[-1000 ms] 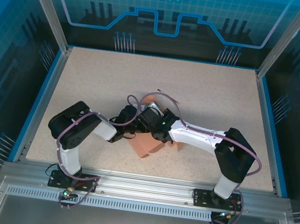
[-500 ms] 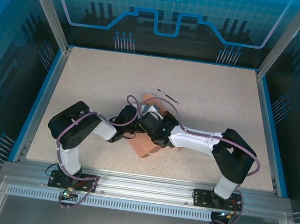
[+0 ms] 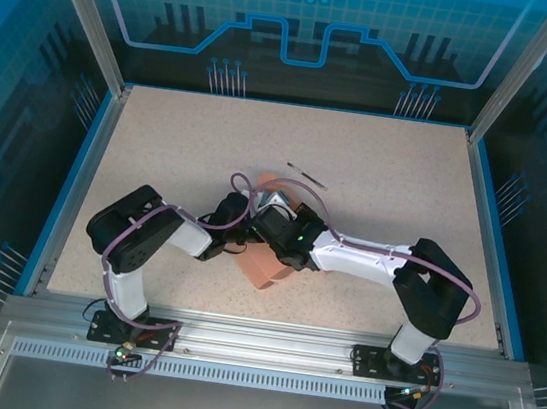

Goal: Fold the paper box

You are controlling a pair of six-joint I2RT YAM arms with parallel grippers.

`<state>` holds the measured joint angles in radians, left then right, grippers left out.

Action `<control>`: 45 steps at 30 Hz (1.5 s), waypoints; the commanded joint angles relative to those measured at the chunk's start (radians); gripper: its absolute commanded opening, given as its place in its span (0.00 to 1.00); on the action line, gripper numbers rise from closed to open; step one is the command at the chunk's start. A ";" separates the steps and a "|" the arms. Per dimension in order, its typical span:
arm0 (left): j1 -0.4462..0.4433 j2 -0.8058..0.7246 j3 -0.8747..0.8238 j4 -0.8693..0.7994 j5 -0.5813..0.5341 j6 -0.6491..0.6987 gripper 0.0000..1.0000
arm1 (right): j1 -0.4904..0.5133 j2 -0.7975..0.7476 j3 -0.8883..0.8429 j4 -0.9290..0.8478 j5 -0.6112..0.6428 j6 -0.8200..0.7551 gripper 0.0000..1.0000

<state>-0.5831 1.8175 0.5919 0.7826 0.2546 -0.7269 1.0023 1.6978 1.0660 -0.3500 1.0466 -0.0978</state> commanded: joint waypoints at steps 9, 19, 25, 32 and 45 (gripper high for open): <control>0.028 -0.137 -0.043 -0.169 -0.046 0.079 0.53 | -0.085 -0.124 0.044 -0.094 -0.254 0.027 0.00; 0.063 -0.418 -0.077 -0.317 -0.159 0.213 0.57 | -0.281 -0.261 0.023 -0.118 -0.678 -0.053 0.00; 0.104 -0.527 -0.029 -0.428 -0.161 0.276 0.60 | -0.382 -0.284 0.034 -0.127 -0.857 -0.110 0.00; 0.114 -0.536 0.064 -0.504 -0.064 0.327 0.60 | -0.455 -0.276 0.064 -0.145 -0.986 -0.155 0.00; 0.130 -0.422 0.159 -0.477 0.055 0.371 0.66 | -0.467 -0.234 0.083 -0.163 -1.046 -0.174 0.00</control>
<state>-0.4671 1.3720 0.7158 0.3016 0.2543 -0.3847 0.5468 1.4593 1.1255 -0.4950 0.0380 -0.2630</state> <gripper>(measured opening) 0.661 0.057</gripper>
